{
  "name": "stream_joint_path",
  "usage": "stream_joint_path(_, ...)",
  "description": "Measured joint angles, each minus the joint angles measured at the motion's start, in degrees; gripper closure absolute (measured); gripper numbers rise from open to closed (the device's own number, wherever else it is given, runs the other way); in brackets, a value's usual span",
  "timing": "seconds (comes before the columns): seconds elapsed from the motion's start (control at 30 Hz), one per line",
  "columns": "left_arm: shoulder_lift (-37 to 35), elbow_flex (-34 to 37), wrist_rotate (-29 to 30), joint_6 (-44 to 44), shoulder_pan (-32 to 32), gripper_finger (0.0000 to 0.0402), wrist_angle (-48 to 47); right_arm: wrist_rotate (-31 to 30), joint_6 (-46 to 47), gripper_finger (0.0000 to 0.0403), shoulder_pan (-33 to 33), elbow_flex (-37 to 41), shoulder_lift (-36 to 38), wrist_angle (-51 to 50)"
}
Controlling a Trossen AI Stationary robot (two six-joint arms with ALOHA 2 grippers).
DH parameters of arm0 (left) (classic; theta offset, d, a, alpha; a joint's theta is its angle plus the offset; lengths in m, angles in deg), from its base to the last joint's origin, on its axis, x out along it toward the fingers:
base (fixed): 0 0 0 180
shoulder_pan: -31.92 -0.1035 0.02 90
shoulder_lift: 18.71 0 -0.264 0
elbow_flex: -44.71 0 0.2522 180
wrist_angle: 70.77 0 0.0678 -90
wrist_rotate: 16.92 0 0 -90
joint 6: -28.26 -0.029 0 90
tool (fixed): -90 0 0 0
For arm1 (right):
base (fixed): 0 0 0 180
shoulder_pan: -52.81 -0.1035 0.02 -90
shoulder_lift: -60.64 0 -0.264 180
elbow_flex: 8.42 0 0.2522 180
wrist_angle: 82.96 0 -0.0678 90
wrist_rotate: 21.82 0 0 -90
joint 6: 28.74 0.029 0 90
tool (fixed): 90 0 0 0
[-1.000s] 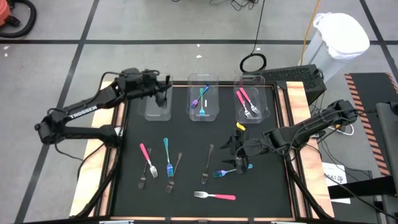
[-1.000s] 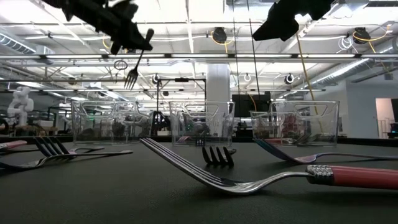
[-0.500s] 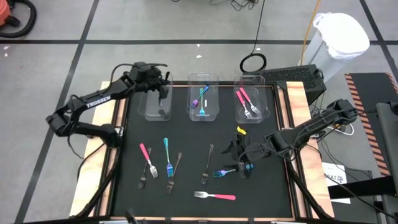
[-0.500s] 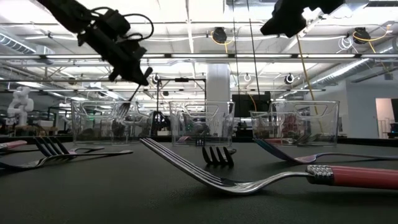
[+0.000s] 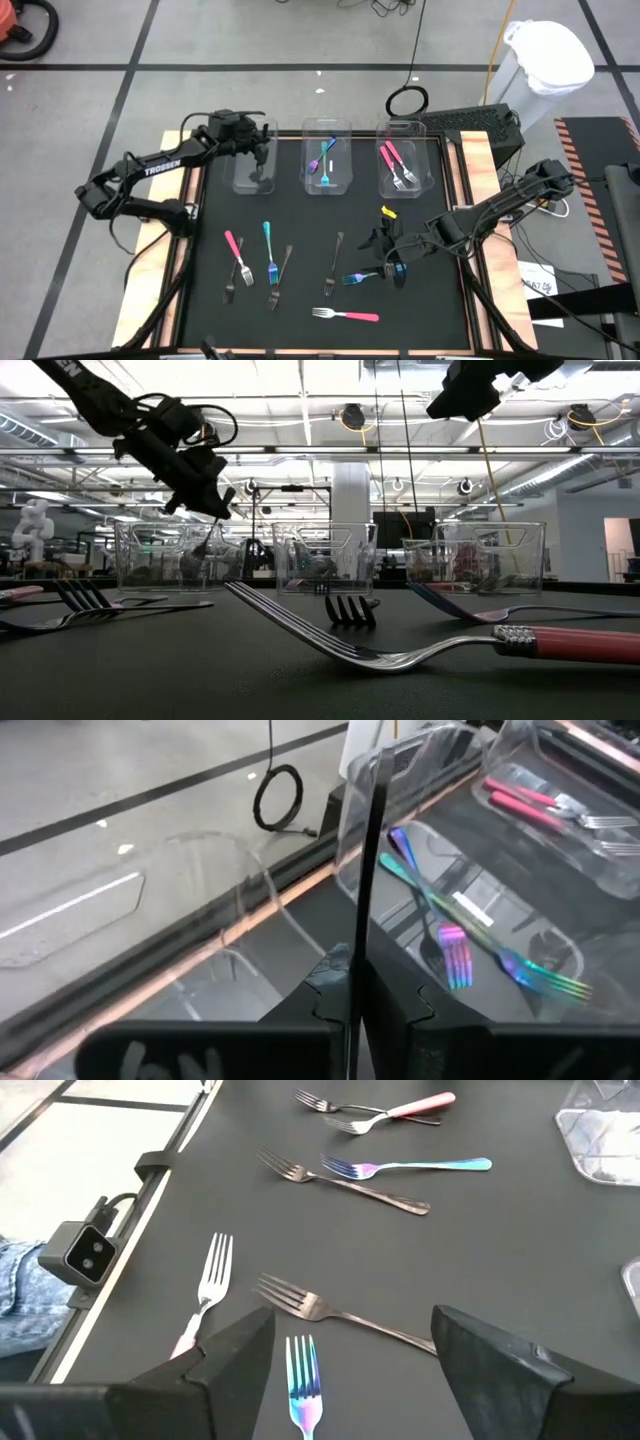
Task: Sort silverware by color (type)
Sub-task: Put the black fork into the left transparent bin, then put the pink fork into the right transparent bin
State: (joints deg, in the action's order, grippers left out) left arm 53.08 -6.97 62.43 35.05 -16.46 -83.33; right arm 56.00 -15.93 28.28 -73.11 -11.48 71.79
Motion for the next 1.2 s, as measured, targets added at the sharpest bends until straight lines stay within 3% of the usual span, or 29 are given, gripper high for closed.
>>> stream_joint_path(0.43, 0.04, 5.36, 0.99, 0.43, 0.04, 0.0372, 2.50, -0.03, -0.29, 0.0138, 0.00, 0.04, 0.00, 0.04)
stream_joint_path(0.57, 0.00, 5.32, 3.27, 1.03, 0.07, 0.0338, 2.82, -0.03, -0.41, 0.0138, 0.00, 0.04, 0.00, 0.07)
stream_joint_path(0.9, 0.00, 5.30, 8.33, 1.48, 2.56, 0.0202, 4.31, -0.03, -0.42, 0.0138, 0.00, 0.05, 0.00, 0.07)
stream_joint_path(1.2, -0.16, 5.23, 10.76, 1.87, 6.64, 0.0185, 8.31, -0.03, -0.43, 0.0138, 0.00, 0.05, 0.00, 0.04)
